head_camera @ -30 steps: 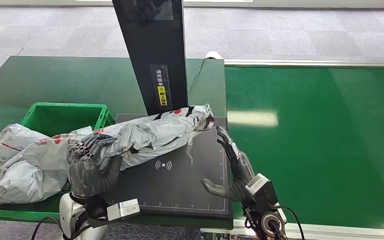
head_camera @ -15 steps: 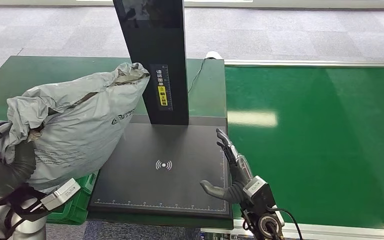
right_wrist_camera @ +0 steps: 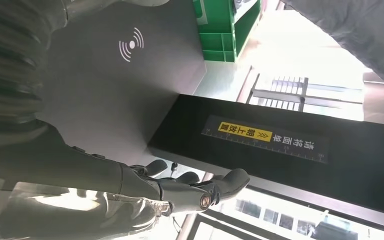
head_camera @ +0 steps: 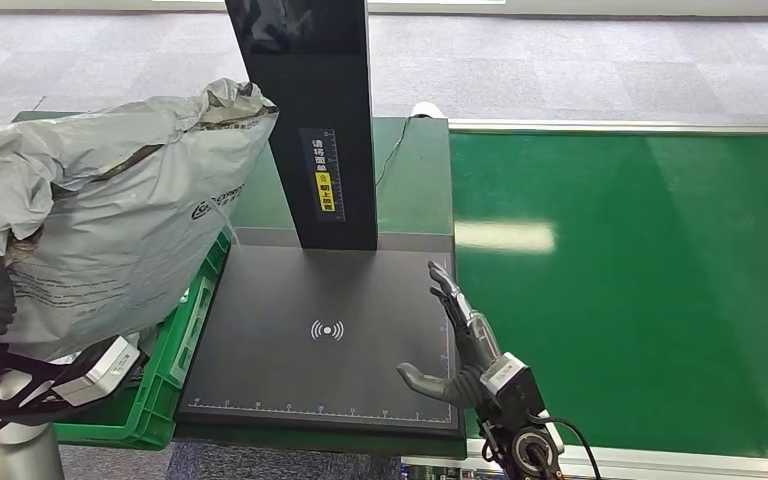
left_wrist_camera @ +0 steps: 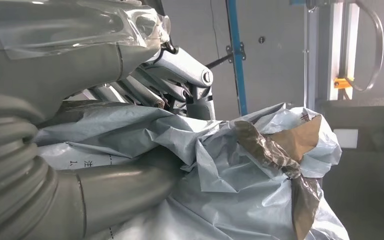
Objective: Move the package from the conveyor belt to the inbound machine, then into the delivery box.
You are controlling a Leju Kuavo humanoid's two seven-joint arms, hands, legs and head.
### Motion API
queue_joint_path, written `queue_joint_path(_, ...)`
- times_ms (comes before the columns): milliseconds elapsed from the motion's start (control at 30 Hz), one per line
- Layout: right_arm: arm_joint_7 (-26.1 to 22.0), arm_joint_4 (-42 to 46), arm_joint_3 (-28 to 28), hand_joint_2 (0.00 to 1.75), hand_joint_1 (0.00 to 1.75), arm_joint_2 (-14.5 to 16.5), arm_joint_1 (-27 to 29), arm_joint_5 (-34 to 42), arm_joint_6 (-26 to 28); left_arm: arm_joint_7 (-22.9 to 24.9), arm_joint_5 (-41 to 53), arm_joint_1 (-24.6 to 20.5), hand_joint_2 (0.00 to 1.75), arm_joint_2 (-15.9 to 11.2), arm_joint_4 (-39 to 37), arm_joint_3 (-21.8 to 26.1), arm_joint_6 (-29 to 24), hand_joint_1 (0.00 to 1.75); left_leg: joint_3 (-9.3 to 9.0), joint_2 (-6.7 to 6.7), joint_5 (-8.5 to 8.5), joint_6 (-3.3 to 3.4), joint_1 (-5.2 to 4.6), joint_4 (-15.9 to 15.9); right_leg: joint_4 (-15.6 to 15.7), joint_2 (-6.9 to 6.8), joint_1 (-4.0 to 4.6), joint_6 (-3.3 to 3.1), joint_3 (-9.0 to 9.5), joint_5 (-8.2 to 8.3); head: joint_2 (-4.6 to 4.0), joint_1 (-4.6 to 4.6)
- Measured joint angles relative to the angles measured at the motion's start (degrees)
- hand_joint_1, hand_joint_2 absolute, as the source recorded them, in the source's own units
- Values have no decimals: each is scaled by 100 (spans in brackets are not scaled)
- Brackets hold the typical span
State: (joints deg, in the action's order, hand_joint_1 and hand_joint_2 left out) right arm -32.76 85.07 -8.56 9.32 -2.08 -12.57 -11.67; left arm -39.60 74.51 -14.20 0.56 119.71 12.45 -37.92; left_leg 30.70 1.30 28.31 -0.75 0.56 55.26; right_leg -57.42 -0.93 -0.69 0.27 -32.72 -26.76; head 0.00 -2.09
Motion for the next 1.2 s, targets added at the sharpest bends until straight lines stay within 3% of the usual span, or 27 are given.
queue_joint_path(367,-10,-71,-3,175,0,1,-29,2,13,0,-22,-133,175,-68,4,17,0,175,0,-1,0,0,0,0,0,0,0,0,0,0,0,0)
queue_joint_path(667,-108,-131,-7,175,0,2,6,46,106,0,-481,-820,175,-463,-93,251,2,175,-1,0,-1,-1,0,0,-1,0,1,0,-1,0,0,-1)
queue_joint_path(1200,-129,-358,-113,175,0,19,-109,109,203,-2,-345,-1394,175,-689,332,250,2,175,0,1,-1,-1,0,0,-2,0,1,0,-1,0,0,-1)
